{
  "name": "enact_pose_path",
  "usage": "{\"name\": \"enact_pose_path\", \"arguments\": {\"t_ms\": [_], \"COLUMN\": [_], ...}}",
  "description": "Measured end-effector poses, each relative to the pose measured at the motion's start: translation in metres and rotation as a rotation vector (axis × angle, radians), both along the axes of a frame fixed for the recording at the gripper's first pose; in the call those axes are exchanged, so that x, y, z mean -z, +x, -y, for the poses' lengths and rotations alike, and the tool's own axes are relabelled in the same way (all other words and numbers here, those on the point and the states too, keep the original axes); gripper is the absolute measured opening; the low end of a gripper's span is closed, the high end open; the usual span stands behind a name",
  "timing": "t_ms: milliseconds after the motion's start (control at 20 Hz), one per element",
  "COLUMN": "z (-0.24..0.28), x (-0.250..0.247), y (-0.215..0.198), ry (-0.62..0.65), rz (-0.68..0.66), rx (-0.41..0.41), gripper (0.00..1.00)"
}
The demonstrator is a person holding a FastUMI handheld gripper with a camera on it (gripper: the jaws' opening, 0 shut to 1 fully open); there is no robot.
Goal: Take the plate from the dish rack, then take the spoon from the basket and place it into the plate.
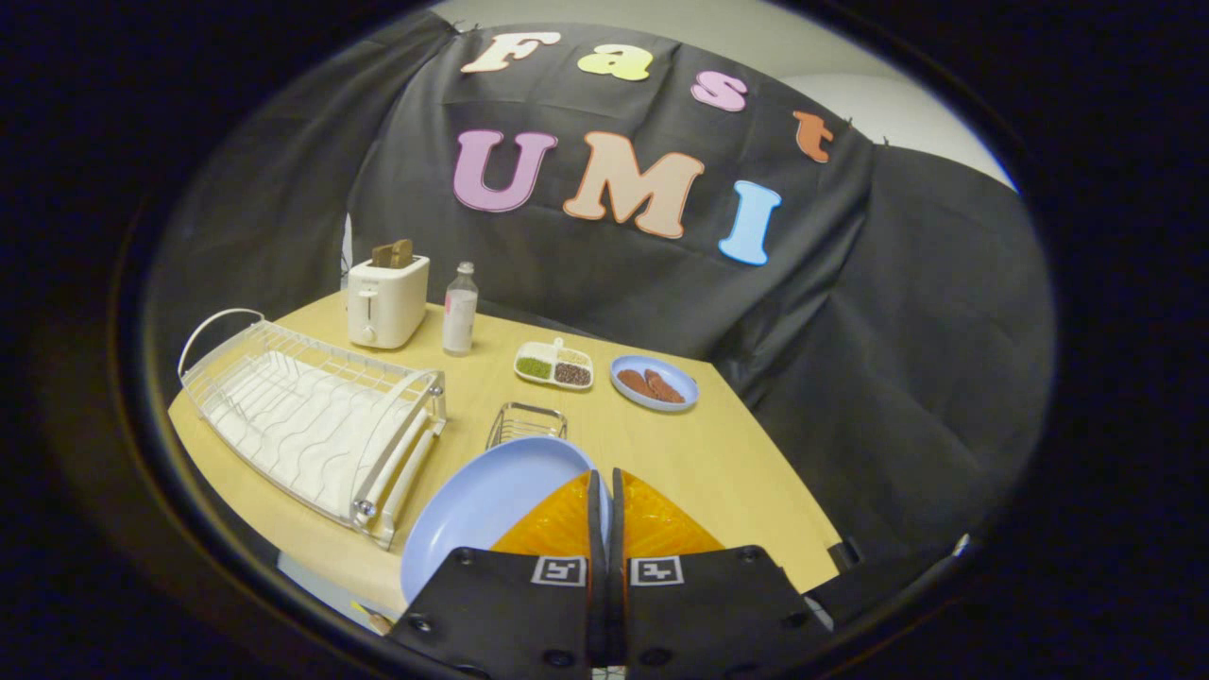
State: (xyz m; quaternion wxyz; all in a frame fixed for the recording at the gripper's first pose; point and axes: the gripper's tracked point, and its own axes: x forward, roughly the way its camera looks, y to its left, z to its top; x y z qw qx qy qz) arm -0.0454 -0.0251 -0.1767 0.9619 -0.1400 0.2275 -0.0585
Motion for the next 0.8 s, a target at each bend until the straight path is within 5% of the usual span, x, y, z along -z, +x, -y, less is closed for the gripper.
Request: {"name": "enact_pose_path", "arguments": {"t_ms": [800], "z": [0.044], "x": [0.088], "y": [-0.010], "ry": [0.274], "rz": [-0.107], "rx": [0.110], "gripper": [0.03]}}
